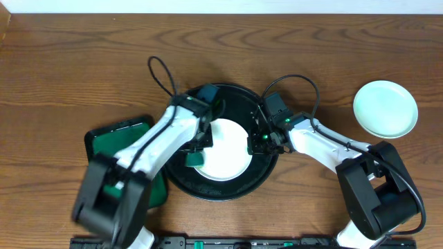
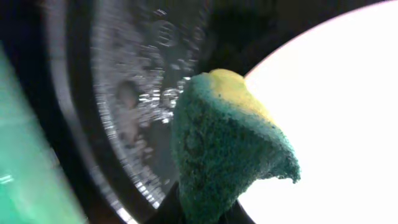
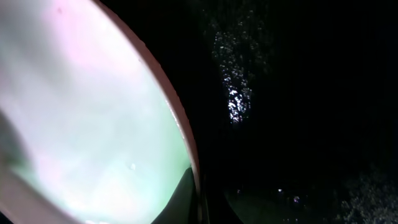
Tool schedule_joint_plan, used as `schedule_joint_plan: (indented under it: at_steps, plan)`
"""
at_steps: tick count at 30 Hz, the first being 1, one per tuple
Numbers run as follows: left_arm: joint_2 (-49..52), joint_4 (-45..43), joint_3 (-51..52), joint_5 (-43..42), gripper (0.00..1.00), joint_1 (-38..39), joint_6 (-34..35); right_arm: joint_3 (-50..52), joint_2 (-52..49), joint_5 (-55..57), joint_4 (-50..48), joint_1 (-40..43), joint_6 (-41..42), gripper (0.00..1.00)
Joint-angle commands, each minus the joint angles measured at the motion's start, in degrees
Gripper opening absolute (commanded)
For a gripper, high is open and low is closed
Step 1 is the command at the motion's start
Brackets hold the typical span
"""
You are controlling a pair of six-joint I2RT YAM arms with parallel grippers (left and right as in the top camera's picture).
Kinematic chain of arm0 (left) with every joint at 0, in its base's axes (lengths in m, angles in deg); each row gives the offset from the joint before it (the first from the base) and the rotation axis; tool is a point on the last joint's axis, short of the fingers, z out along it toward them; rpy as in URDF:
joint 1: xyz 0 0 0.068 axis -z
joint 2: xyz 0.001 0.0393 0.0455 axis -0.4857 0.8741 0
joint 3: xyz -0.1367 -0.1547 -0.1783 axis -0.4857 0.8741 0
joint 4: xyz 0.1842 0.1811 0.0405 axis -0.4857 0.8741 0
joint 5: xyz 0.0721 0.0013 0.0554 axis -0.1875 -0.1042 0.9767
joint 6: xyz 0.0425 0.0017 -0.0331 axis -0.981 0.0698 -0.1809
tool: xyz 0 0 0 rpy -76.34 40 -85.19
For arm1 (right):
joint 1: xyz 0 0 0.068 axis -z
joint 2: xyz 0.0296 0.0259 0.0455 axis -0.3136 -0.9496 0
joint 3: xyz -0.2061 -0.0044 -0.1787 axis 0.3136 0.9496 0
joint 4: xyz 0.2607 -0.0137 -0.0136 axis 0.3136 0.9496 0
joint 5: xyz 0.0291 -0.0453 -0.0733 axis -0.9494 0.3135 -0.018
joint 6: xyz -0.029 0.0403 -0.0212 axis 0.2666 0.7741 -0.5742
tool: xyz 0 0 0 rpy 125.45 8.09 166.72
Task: Clean dirty plates on tray and stack at the side
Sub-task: 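Continue wiping the white plate's surface with the sponge in circles, then withdraw the left gripper and drop the sponge onto the green tray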
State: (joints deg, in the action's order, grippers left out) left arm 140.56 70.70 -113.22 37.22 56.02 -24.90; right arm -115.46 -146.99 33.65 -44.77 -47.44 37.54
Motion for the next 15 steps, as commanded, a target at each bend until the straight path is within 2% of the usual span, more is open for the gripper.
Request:
schedule_joint_plan:
  at_steps: [1, 8, 15]
  plan:
    - [-5.5, 1.3, 0.4, 1.9, 0.07, -0.5, -1.0, 2.6, -2.1, 7.7, 1.6, 1.1, -0.7, 0.01]
    - [-10.7, 3.7, 0.1, 1.8, 0.07, -1.7, -1.0, 2.5, -2.1, 7.7, 1.6, 1.1, -1.8, 0.01]
    - [-13.7, 12.1, -5.9, 3.1, 0.07, -10.2, -1.8, 0.9, 0.4, 7.7, 1.8, 0.8, -8.7, 0.01]
